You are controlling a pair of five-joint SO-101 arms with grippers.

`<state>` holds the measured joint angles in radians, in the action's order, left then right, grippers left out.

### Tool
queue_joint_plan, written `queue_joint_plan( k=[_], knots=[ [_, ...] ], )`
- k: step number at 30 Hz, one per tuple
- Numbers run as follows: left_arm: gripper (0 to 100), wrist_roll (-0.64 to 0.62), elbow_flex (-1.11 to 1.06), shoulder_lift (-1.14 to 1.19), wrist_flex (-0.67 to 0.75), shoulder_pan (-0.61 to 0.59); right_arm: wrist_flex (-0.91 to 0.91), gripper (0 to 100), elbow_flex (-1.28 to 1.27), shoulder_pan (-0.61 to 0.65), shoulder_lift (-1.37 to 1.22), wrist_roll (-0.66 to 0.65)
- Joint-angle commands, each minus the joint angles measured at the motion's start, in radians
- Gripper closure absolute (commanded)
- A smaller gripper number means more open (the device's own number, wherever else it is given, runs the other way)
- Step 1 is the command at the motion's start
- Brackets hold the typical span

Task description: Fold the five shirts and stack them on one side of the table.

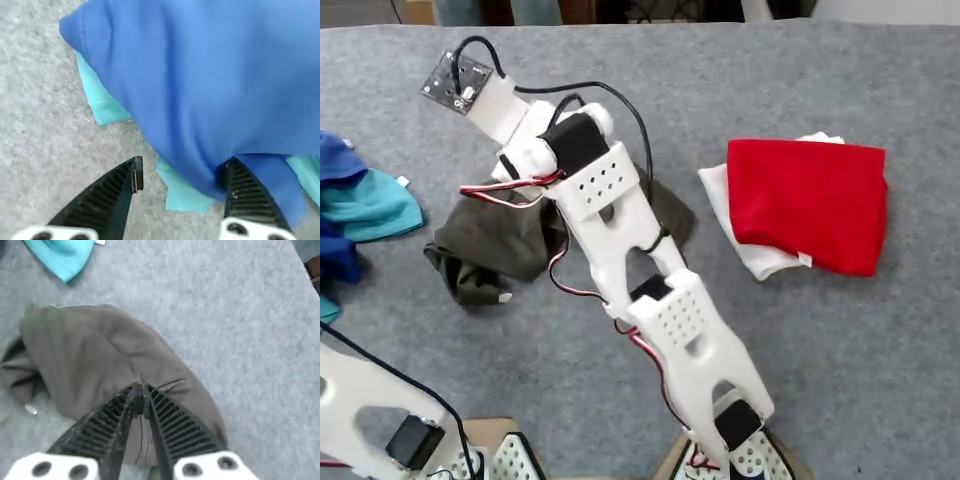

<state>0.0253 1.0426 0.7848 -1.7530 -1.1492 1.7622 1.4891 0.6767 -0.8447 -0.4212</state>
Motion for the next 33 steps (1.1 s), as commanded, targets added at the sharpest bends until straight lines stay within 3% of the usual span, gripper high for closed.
queue_joint_plan(
  k=[1, 10, 18, 24, 33],
  knots=[
    [72, 0.025, -0.051, -0.109, -0.008, -0.001, 0.006, 98.0, -0.160, 0.023, 0.179, 0.002],
    [72, 0.075, -0.097, -0.118, -0.003, 0.005, 0.002, 97.4, -0.773, 0.091, 0.512, -0.101],
    [72, 0.074, -0.097, -0.118, -0.003, 0.012, -0.239, 76.6, -1.216, 0.167, 0.499, -0.101],
    [72, 0.074, -0.107, -0.118, -0.003, 0.012, -0.425, 75.8, -1.285, 0.189, 0.378, -0.104],
    [72, 0.074, -0.107, -0.117, -0.003, 0.012, -0.479, 75.8, -1.162, 0.184, 0.159, -0.097]
  ],
)
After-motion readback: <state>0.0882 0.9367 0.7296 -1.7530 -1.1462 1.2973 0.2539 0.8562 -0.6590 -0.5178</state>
